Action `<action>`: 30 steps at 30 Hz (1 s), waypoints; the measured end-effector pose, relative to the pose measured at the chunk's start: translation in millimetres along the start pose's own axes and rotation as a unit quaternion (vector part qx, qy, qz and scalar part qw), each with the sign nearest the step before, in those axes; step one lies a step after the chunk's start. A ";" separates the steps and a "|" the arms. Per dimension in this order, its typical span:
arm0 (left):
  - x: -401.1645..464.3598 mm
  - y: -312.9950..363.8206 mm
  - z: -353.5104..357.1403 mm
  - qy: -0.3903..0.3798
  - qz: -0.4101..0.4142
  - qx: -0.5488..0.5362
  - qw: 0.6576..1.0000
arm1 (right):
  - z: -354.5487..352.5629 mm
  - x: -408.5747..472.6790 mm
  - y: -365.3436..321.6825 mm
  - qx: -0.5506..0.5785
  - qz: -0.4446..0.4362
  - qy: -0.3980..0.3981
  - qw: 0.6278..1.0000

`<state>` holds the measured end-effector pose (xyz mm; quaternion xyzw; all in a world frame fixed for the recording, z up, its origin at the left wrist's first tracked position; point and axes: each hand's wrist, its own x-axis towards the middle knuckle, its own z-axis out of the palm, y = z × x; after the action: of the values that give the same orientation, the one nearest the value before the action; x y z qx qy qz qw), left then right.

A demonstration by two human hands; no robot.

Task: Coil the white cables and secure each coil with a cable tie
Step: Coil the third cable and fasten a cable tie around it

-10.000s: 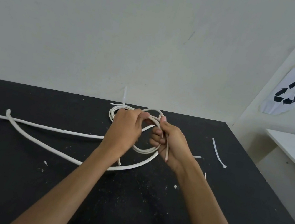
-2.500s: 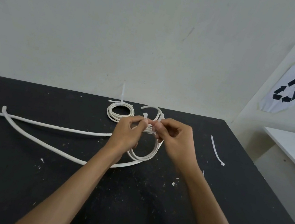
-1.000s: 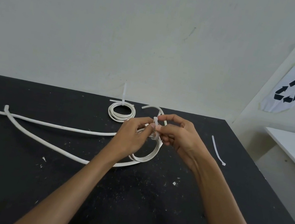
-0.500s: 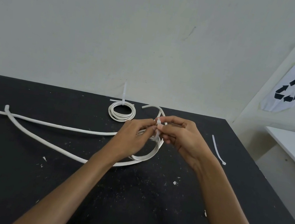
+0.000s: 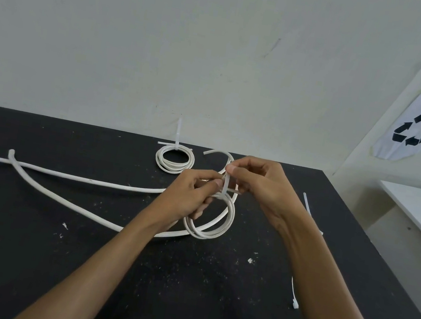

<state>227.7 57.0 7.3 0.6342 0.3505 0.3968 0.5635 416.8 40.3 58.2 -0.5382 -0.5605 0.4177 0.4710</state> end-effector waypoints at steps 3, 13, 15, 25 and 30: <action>1.5 0.2 -1.3 0.001 -0.028 -0.055 0.998 | 1.8 1.6 -1.2 -0.007 -0.017 0.007 1.000; 5.1 1.8 -5.6 0.014 -0.088 -0.148 0.985 | 6.6 2.4 -5.0 0.004 -0.050 0.004 0.999; 5.7 3.1 -5.9 0.016 -0.092 -0.153 0.984 | 7.0 2.0 -5.7 -0.004 -0.062 0.006 0.998; 10.9 14.5 -2.6 0.050 -0.105 -0.148 0.982 | 13.8 -1.0 -11.8 -0.086 -0.158 0.075 0.981; 10.8 16.1 -4.5 0.054 -0.130 -0.142 0.980 | 16.9 -0.4 -13.9 -0.144 -0.164 0.086 0.972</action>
<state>228.5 66.7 24.8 0.4741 0.3997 0.4002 0.6748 397.3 39.6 68.2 -0.5349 -0.6527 0.2017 0.4971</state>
